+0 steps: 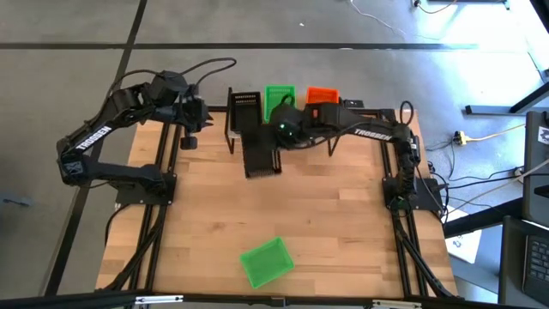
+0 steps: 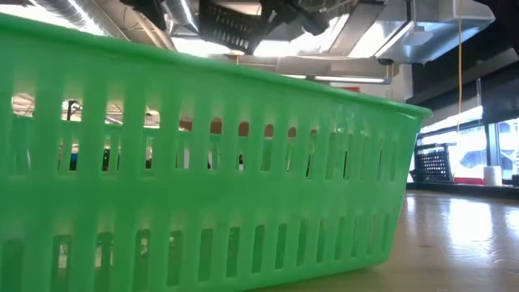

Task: Stack baskets on shelf by color
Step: Stack the black bin on top of the other bins on the shelf

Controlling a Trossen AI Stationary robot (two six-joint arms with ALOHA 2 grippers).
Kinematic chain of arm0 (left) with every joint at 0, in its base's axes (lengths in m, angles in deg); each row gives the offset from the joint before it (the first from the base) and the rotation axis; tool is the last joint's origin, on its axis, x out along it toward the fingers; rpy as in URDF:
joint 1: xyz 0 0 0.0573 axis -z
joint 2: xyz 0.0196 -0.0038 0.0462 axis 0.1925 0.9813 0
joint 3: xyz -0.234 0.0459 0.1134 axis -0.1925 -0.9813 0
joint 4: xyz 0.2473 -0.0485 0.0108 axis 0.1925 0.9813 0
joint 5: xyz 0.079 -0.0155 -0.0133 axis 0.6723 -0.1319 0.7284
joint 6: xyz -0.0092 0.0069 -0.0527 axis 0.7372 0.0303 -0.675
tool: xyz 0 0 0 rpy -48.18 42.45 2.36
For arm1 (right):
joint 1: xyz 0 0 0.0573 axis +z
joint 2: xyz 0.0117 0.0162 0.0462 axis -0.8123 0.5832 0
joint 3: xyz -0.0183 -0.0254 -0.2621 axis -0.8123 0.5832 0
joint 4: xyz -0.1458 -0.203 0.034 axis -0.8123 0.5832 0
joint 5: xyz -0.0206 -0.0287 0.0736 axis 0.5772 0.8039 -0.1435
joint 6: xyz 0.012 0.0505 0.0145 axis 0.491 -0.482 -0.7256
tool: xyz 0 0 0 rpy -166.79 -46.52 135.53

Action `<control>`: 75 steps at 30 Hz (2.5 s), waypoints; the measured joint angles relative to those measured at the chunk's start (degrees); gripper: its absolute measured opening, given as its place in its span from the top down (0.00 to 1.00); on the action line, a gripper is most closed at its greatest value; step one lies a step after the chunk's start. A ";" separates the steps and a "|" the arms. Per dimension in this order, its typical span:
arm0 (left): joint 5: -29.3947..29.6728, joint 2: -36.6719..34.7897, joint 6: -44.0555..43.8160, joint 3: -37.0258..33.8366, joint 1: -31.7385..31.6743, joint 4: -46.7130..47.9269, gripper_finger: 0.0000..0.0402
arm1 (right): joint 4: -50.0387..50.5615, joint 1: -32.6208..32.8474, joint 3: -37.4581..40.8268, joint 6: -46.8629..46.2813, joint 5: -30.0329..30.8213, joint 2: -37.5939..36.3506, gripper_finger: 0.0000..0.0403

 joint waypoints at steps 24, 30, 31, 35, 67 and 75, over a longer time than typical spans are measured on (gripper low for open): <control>0.08 -4.45 1.51 0.00 0.02 -0.37 0.85 | -18.64 -13.59 -0.98 9.66 2.65 4.88 1.00; 0.10 -4.45 0.96 0.00 0.00 -0.37 0.85 | -18.52 -13.97 -0.98 9.81 2.45 6.64 1.00; 0.09 -4.45 0.94 0.00 0.02 -0.37 0.85 | -18.51 -14.06 -0.98 9.90 2.07 6.88 1.00; 0.09 -4.45 0.92 0.00 0.00 -0.37 0.85 | -19.34 -14.78 -0.98 12.74 -2.04 7.43 0.98; 4.76 -4.45 0.83 0.00 0.00 -0.37 0.85 | -22.42 -15.83 -0.96 15.32 -2.46 7.45 0.86; 4.77 -4.45 0.83 0.00 0.00 -0.37 0.85 | -23.46 -15.83 -1.35 15.50 -2.46 7.36 0.84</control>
